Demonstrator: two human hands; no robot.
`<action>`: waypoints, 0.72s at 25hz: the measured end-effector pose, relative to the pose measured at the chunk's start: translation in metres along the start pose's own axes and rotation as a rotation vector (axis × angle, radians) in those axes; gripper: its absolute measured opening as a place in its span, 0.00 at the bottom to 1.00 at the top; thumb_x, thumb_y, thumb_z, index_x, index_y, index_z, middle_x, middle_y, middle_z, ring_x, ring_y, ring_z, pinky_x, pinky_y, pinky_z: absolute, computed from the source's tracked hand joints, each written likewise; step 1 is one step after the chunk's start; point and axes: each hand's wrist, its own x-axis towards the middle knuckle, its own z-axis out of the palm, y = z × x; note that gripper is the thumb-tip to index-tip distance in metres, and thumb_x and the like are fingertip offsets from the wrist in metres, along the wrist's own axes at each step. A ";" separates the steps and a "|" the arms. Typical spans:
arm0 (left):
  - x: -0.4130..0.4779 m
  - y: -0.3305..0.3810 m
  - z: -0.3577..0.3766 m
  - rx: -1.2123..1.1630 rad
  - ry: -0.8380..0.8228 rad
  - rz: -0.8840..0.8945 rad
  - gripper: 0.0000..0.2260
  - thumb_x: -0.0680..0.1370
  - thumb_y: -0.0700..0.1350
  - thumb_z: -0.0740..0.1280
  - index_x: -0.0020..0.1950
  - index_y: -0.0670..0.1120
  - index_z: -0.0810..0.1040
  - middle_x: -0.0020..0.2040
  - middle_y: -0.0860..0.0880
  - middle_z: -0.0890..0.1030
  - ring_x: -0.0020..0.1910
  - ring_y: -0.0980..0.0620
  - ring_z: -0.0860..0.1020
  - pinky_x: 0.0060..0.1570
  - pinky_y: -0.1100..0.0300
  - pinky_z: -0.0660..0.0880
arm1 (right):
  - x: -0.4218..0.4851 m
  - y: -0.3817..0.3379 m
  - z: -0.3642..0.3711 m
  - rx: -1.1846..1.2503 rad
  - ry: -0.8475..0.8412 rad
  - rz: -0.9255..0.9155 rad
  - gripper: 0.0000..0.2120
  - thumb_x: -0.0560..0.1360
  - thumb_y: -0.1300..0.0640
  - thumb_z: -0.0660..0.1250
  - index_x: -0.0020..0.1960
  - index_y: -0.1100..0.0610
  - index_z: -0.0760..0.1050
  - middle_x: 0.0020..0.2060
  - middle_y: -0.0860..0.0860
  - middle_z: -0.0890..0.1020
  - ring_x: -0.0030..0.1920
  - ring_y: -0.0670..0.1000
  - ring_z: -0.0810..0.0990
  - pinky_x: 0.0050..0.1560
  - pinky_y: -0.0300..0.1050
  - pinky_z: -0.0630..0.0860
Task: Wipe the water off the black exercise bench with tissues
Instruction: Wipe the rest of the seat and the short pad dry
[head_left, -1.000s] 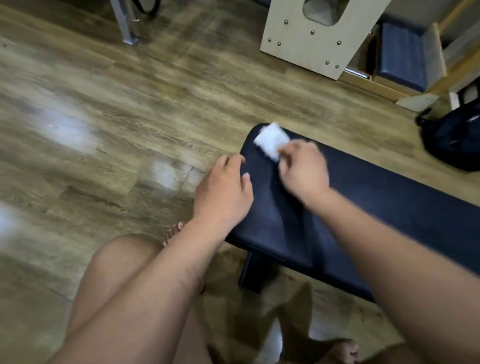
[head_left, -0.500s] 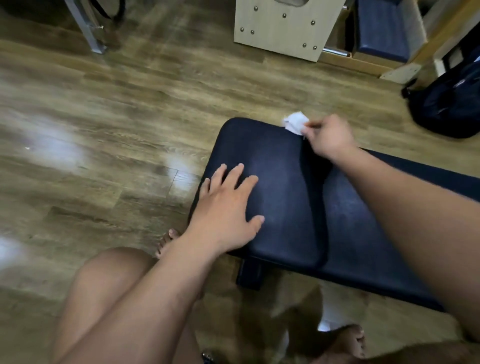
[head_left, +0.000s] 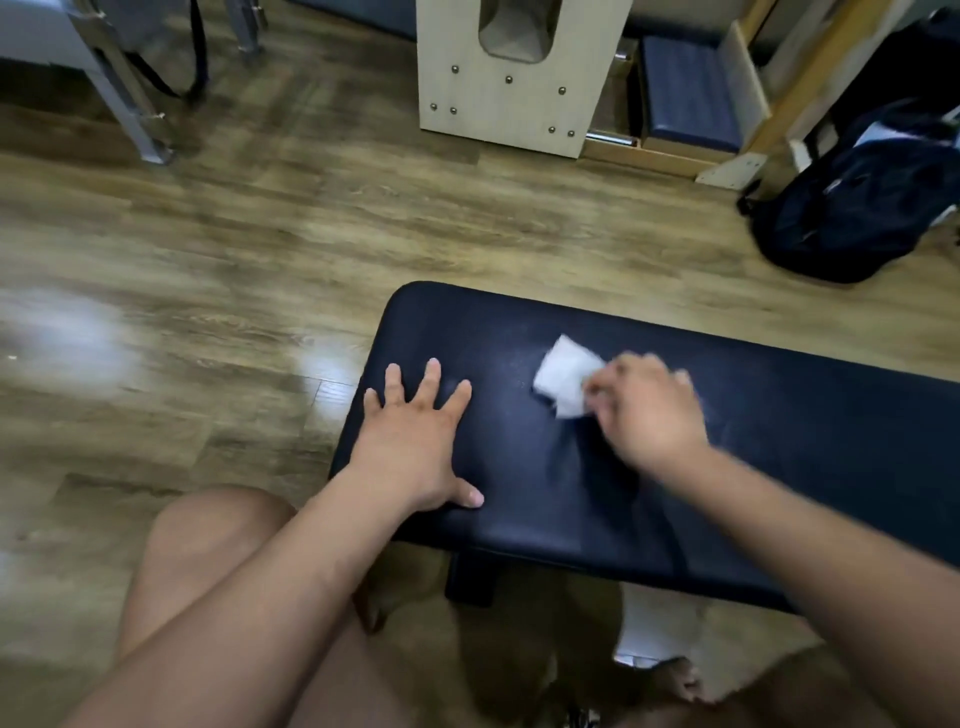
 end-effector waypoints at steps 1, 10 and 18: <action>-0.002 0.000 0.002 -0.016 0.002 -0.005 0.55 0.67 0.70 0.72 0.81 0.58 0.39 0.81 0.48 0.35 0.79 0.35 0.37 0.77 0.37 0.47 | 0.036 0.017 0.003 0.017 -0.038 0.094 0.11 0.76 0.56 0.61 0.54 0.49 0.79 0.52 0.54 0.79 0.53 0.60 0.76 0.51 0.52 0.71; -0.002 0.026 0.006 -0.146 0.097 0.204 0.41 0.73 0.63 0.68 0.80 0.60 0.50 0.82 0.53 0.45 0.81 0.44 0.40 0.77 0.37 0.42 | -0.066 -0.017 0.007 0.204 -0.039 -0.041 0.17 0.69 0.60 0.62 0.56 0.47 0.77 0.50 0.52 0.76 0.48 0.59 0.74 0.46 0.52 0.75; -0.023 0.095 0.031 -0.074 0.195 0.285 0.32 0.78 0.61 0.63 0.79 0.55 0.56 0.82 0.50 0.50 0.81 0.44 0.43 0.78 0.40 0.45 | -0.135 0.175 0.003 0.083 -0.006 0.425 0.15 0.74 0.56 0.63 0.58 0.49 0.80 0.55 0.56 0.78 0.52 0.62 0.78 0.52 0.54 0.77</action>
